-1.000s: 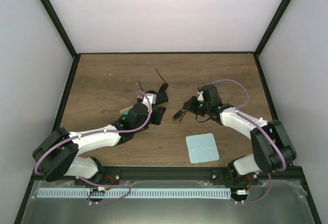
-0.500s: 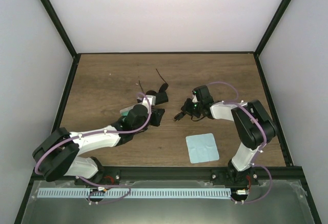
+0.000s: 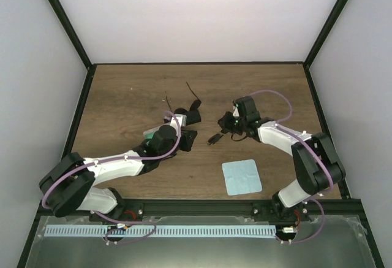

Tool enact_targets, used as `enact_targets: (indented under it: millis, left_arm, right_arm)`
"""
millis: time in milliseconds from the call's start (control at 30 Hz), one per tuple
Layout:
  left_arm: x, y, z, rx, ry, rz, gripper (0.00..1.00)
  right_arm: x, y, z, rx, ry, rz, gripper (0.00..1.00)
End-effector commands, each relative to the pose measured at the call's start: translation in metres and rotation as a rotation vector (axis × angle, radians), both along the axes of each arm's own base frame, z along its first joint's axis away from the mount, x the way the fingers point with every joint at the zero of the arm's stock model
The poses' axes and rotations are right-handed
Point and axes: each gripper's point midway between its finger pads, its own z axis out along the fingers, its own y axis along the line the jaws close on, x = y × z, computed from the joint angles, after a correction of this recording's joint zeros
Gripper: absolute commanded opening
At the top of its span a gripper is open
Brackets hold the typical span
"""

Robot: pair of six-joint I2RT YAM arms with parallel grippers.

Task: Organize the sunglasses
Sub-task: Fold the sunglasses at the center of the board.

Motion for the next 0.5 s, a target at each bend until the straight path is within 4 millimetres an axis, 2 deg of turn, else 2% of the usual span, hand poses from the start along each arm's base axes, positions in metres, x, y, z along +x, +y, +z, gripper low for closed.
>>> enact_targets:
  millis: [0,67,200,300,367,467]
  left_arm:
    - [0.0,0.0,0.001,-0.009,-0.014,0.001,0.15]
    - [0.001,0.0,0.001,-0.011,-0.012,0.007,0.16]
    - [0.003,-0.004,0.001,-0.021,-0.008,0.004,0.16]
    - [0.004,-0.007,0.001,-0.018,-0.007,-0.004,0.16]
    - [0.008,-0.01,-0.002,0.008,-0.004,-0.002,0.16]
    - [0.017,-0.015,-0.006,0.045,-0.026,0.001,0.17]
  right_arm:
    - [0.015,-0.017,0.027,-0.151,-0.051,-0.038,0.16]
    - [0.017,-0.017,0.026,-0.179,-0.019,-0.027,0.17]
    - [0.016,-0.005,0.028,-0.123,-0.02,0.008,0.16]
    - [0.009,-0.008,0.019,-0.107,-0.013,-0.018,0.38]
    - [0.003,-0.009,0.008,-0.102,0.015,-0.022,0.41]
    - [-0.008,-0.004,-0.005,-0.067,0.049,-0.002,0.4]
